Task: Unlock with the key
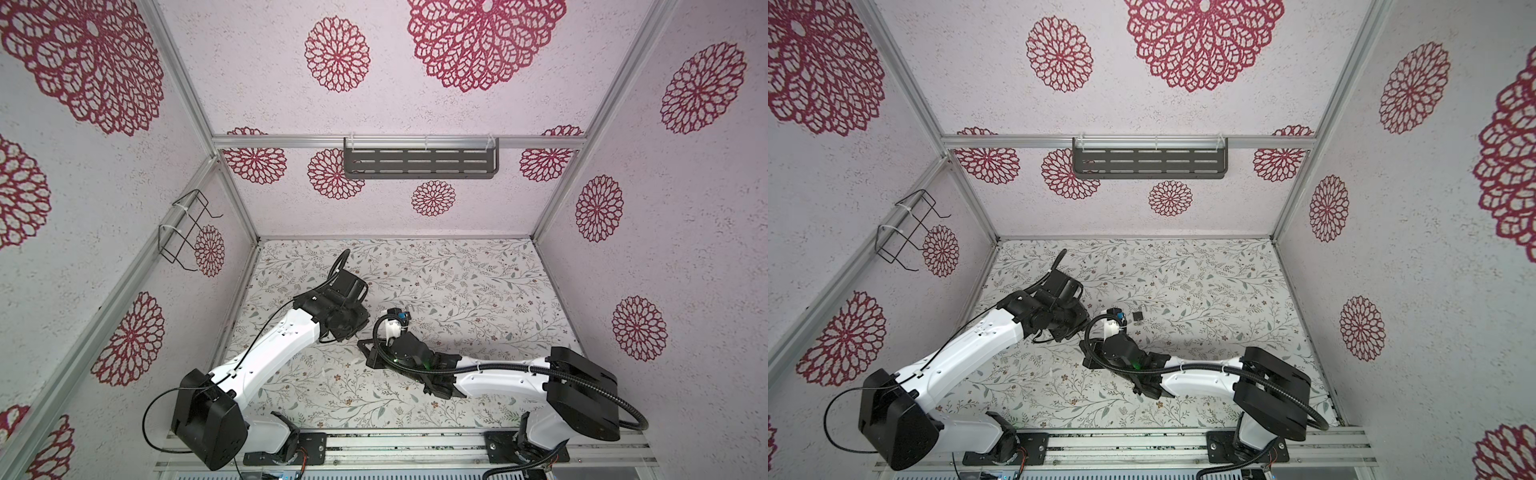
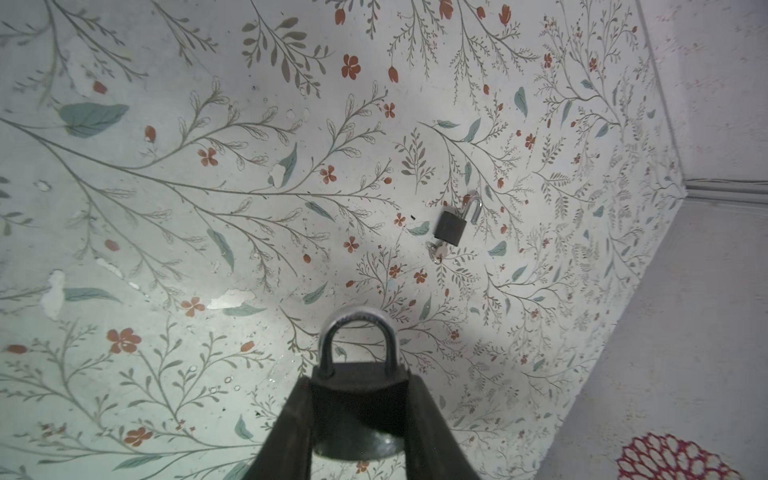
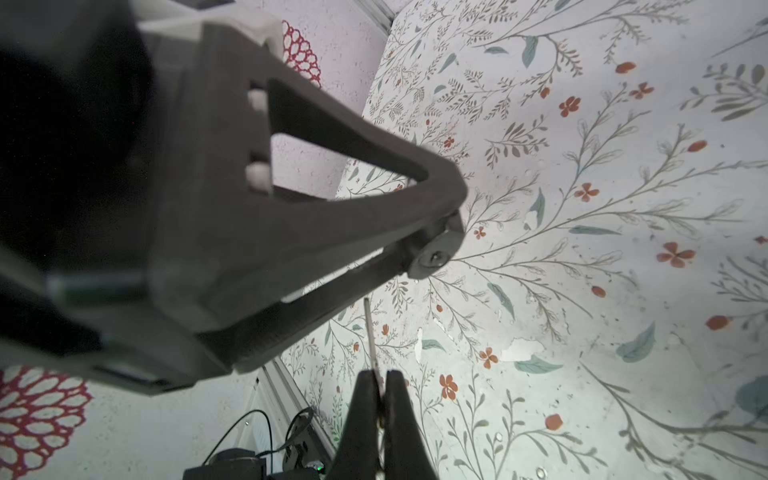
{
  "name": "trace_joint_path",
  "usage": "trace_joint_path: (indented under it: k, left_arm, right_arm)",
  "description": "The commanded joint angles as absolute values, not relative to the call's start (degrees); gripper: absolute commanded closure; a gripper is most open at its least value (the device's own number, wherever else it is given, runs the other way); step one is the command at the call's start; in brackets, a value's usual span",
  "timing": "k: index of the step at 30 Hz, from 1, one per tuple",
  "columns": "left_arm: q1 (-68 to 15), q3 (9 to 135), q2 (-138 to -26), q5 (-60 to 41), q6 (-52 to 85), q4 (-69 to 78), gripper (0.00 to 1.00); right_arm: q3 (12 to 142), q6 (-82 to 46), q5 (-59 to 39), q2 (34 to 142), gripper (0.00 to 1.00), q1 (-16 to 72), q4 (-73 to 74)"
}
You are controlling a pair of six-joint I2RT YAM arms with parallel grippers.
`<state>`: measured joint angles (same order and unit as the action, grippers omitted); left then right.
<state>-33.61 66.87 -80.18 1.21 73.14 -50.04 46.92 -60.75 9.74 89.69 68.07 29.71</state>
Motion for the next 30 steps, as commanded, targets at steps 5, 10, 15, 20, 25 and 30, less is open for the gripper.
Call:
trace_joint_path:
  k: [5, 10, 15, 20, 25, 30]
  left_arm:
    - [-34.54, 69.91, -81.65, 5.7, 68.21, -54.4, 1.0]
    - [-34.97, 70.61, -81.82, 6.95, 67.86, -54.89, 1.0]
    - [-35.13, 71.5, -82.07, 8.52, 67.77, -55.45, 1.0]
    - [-35.14, 71.57, -82.79, 7.97, 68.78, -55.32, 1.0]
    - [-35.12, 70.66, -82.38, 8.19, 70.53, -54.41, 1.0]
    - [-35.14, 70.66, -82.35, 7.65, 71.47, -53.74, 1.0]
  right_arm:
    - [42.85, -65.04, 12.02, 88.22, 1.0, 65.53, 32.29]
    - [43.06, -64.6, 9.99, 89.47, 1.0, 64.86, 36.38]
    - [43.87, -65.62, 9.1, 90.29, 1.0, 65.26, 38.3]
    - [45.35, -67.21, 8.7, 92.49, 1.0, 65.57, 40.66]
    - [44.31, -68.39, 10.21, 92.38, 1.0, 65.57, 43.74]
    - [44.47, -68.07, 10.79, 92.38, 1.0, 65.83, 44.63]
